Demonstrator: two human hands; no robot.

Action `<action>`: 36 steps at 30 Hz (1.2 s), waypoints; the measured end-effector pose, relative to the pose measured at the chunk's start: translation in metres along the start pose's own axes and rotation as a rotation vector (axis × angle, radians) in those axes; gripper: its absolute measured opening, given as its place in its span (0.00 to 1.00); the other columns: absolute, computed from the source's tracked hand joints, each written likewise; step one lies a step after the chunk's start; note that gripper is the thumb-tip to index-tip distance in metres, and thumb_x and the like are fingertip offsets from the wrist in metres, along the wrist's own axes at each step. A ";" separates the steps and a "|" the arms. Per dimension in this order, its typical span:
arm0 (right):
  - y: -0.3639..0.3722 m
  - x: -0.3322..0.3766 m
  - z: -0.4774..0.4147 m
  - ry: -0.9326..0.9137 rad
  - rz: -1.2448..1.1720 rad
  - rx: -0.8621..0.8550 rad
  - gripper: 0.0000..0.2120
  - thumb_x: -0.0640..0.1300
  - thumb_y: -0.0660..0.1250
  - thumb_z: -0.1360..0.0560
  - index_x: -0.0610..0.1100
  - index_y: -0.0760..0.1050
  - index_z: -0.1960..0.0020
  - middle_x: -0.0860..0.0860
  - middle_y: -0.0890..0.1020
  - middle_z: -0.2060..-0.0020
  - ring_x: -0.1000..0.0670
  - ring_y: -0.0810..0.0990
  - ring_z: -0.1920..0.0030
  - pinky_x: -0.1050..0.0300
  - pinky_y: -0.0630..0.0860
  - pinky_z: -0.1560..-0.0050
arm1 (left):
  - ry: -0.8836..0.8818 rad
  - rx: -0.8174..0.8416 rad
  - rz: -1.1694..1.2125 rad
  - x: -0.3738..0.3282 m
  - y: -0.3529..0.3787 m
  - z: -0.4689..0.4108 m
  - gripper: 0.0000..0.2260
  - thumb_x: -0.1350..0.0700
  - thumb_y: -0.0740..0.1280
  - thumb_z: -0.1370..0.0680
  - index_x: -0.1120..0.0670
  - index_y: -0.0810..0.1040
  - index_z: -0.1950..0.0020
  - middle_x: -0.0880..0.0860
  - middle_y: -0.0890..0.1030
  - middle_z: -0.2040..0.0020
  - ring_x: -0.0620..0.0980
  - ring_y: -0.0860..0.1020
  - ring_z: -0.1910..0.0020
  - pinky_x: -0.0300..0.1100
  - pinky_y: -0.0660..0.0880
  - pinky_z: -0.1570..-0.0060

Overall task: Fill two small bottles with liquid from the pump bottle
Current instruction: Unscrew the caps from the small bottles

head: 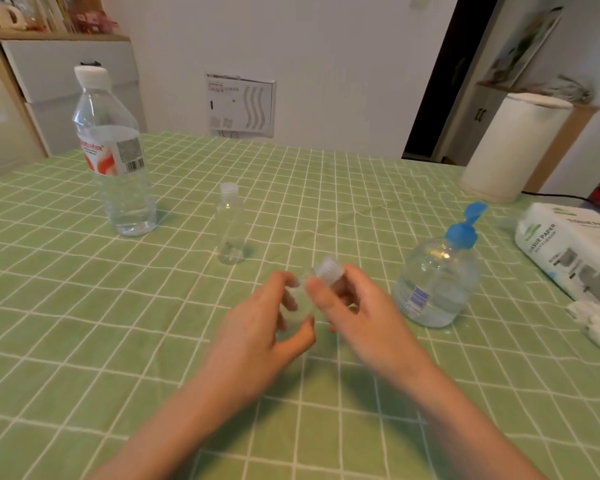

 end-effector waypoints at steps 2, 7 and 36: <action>-0.013 0.005 -0.004 -0.028 -0.003 -0.040 0.26 0.68 0.63 0.36 0.47 0.74 0.54 0.57 0.69 0.76 0.59 0.66 0.75 0.67 0.65 0.73 | 0.056 0.019 -0.137 0.001 0.002 0.002 0.18 0.38 0.59 0.30 0.40 0.63 0.44 0.38 0.73 0.60 0.37 0.74 0.64 0.34 0.73 0.65; -0.008 0.010 -0.006 -0.106 0.064 0.033 0.17 0.61 0.63 0.31 0.47 0.69 0.60 0.58 0.67 0.77 0.59 0.63 0.75 0.68 0.62 0.72 | 0.091 0.026 -0.167 0.005 0.003 0.004 0.19 0.31 0.58 0.31 0.41 0.65 0.49 0.42 0.71 0.69 0.38 0.72 0.71 0.33 0.68 0.70; 0.003 0.015 -0.010 -0.055 0.300 0.296 0.19 0.62 0.65 0.30 0.48 0.76 0.49 0.52 0.81 0.55 0.52 0.79 0.54 0.52 0.77 0.48 | 0.065 0.055 -0.041 0.017 -0.002 0.007 0.17 0.29 0.62 0.34 0.38 0.66 0.55 0.42 0.72 0.71 0.39 0.74 0.70 0.31 0.65 0.72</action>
Point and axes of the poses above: each hand's wrist, its own z-axis away from the middle knuckle, its own y-axis out of the palm, x = y × z, the point moved 10 cm from there along -z, towards the middle knuckle
